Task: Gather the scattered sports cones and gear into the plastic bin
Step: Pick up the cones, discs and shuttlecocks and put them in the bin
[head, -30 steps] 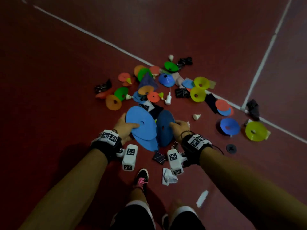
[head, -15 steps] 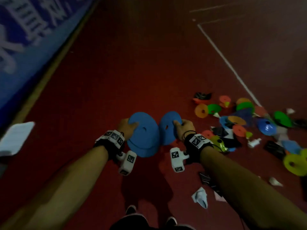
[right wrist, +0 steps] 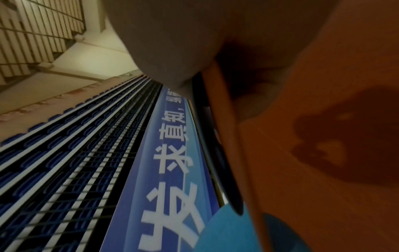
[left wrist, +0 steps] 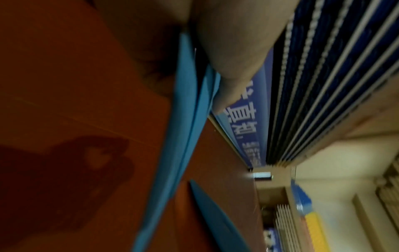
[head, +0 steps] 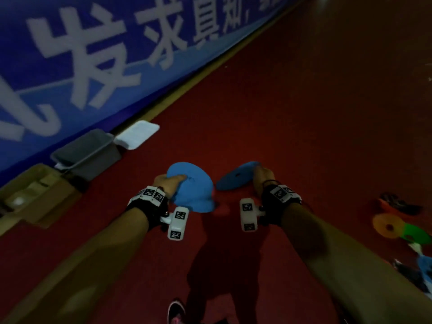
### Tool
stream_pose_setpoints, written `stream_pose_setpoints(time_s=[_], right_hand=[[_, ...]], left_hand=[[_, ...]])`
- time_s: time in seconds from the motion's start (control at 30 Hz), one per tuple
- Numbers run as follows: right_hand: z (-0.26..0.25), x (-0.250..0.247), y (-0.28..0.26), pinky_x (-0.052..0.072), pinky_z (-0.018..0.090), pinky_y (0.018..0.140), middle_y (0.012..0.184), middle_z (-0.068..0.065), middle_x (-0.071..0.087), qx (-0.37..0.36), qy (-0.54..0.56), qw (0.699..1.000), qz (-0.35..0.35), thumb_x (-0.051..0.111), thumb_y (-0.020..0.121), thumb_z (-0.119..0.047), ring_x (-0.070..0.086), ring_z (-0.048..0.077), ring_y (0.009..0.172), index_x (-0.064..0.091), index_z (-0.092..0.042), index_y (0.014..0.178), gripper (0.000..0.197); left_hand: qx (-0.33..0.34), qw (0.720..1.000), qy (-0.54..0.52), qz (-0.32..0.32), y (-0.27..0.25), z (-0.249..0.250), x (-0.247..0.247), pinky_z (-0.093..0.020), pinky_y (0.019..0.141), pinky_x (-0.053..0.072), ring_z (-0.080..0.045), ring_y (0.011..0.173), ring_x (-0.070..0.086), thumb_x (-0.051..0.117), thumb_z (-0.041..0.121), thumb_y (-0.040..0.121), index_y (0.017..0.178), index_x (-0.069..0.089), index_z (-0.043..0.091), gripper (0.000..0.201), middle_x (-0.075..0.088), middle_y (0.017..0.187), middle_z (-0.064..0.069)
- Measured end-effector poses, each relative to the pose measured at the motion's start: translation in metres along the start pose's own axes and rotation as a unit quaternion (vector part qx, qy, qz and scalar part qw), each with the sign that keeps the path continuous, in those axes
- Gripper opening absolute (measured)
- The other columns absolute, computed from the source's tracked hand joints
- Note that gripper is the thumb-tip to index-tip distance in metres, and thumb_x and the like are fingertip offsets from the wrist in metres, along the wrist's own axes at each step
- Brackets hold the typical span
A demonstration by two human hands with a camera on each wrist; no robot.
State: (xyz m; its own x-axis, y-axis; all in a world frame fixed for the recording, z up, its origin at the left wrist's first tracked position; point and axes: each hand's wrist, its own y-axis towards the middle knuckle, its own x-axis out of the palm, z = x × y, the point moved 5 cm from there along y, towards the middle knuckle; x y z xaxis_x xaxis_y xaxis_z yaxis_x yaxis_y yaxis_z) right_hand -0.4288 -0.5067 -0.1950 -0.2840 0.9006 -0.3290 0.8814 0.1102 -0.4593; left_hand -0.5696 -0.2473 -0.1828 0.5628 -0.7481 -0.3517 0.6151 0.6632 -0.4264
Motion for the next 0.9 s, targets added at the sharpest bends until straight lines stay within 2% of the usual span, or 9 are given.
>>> stream_pose_setpoints(time_s=[0.07,0.13,0.27,0.4,0.5,0.6,0.7,0.8,0.9], right_hand=[[-0.031,0.074,-0.001,0.046,0.034,0.091,0.14,0.017,0.05,0.025,-0.06,0.996,-0.06,0.037,0.104,-0.025,0.055,0.026,0.114,0.044,-0.001,0.139,0.043],[-0.063,0.146,-0.006,0.044,0.035,0.098,0.137,0.017,0.053,0.04,-0.078,0.995,-0.052,0.044,0.103,-0.023,0.054,0.029,0.12,0.046,-0.001,0.139,0.042],[-0.107,0.286,-0.026,0.053,0.043,0.074,0.096,0.024,0.062,-0.036,-0.042,0.989,-0.136,0.049,0.097,-0.015,0.058,0.027,0.072,0.06,0.005,0.111,0.027],[-0.157,0.408,-0.057,0.048,0.029,0.041,0.07,0.016,0.054,-0.07,-0.095,0.972,-0.203,0.048,0.099,-0.013,0.055,0.022,0.046,0.046,-0.011,0.081,0.018],[-0.183,0.492,-0.071,0.053,0.039,0.053,0.081,0.014,0.053,-0.094,-0.124,0.956,-0.249,0.052,0.098,-0.018,0.056,0.027,0.063,0.05,-0.008,0.088,0.014],[-0.202,0.559,-0.071,0.055,0.037,0.05,0.095,0.011,0.055,-0.145,-0.147,0.942,-0.266,0.052,0.099,-0.024,0.06,0.03,0.08,0.052,-0.011,0.097,0.013],[-0.22,0.623,-0.06,0.057,0.04,0.048,0.083,0.005,0.05,-0.188,-0.183,0.925,-0.276,0.052,0.098,-0.026,0.058,0.026,0.068,0.05,-0.011,0.091,0.016],[-0.241,0.694,-0.03,0.056,0.05,0.054,0.074,0.011,0.048,-0.253,-0.231,0.898,-0.276,0.053,0.097,-0.027,0.061,0.038,0.063,0.046,-0.01,0.084,0.023],[-0.265,0.764,0.004,0.043,0.026,0.033,0.071,0.016,0.051,-0.266,-0.244,0.881,-0.305,0.05,0.099,-0.027,0.06,0.032,0.054,0.045,-0.009,0.087,0.022]], left_hand=[[-0.028,0.999,-0.033,0.002,0.022,-0.015,-0.058,-0.047,0.081,0.058,-0.032,0.084,0.068,0.084,0.017,0.071,0.092,0.067,0.004,0.03,0.071,0.093,-0.017],[-0.03,0.998,-0.051,0.006,0.043,-0.03,-0.118,-0.042,0.079,0.057,-0.03,0.083,0.067,0.082,0.008,0.072,0.097,0.067,0.003,0.029,0.07,0.097,-0.017],[-0.039,0.995,-0.079,0.044,0.083,-0.065,-0.234,-0.035,0.073,0.054,-0.024,0.079,0.065,0.078,0.004,0.077,0.113,0.065,0.002,0.039,0.068,0.097,-0.011],[-0.037,0.991,-0.058,0.114,0.119,-0.1,-0.341,-0.041,0.082,0.054,-0.029,0.091,0.063,0.073,0.012,0.084,0.122,0.062,0.004,0.04,0.067,0.106,-0.014],[-0.035,0.986,-0.052,0.153,0.142,-0.123,-0.408,-0.037,0.084,0.049,-0.031,0.108,0.06,0.068,0.014,0.09,0.131,0.056,0.006,0.043,0.062,0.125,-0.013],[-0.048,0.977,-0.053,0.199,0.17,-0.149,-0.458,-0.04,0.095,0.047,-0.033,0.118,0.056,0.065,0.015,0.092,0.131,0.052,0.004,0.043,0.059,0.13,-0.013],[-0.077,0.968,-0.03,0.237,0.203,-0.171,-0.496,-0.036,0.093,0.044,-0.035,0.119,0.055,0.063,0.02,0.093,0.13,0.052,0.005,0.041,0.059,0.128,-0.013],[-0.109,0.96,0.035,0.257,0.247,-0.185,-0.535,-0.035,0.085,0.043,-0.034,0.113,0.056,0.058,0.03,0.096,0.124,0.052,0.008,0.035,0.059,0.125,-0.014],[-0.143,0.947,0.088,0.273,0.296,-0.187,-0.578,-0.038,0.082,0.044,-0.036,0.106,0.057,0.053,0.03,0.098,0.121,0.052,0.005,0.034,0.06,0.12,-0.018]])
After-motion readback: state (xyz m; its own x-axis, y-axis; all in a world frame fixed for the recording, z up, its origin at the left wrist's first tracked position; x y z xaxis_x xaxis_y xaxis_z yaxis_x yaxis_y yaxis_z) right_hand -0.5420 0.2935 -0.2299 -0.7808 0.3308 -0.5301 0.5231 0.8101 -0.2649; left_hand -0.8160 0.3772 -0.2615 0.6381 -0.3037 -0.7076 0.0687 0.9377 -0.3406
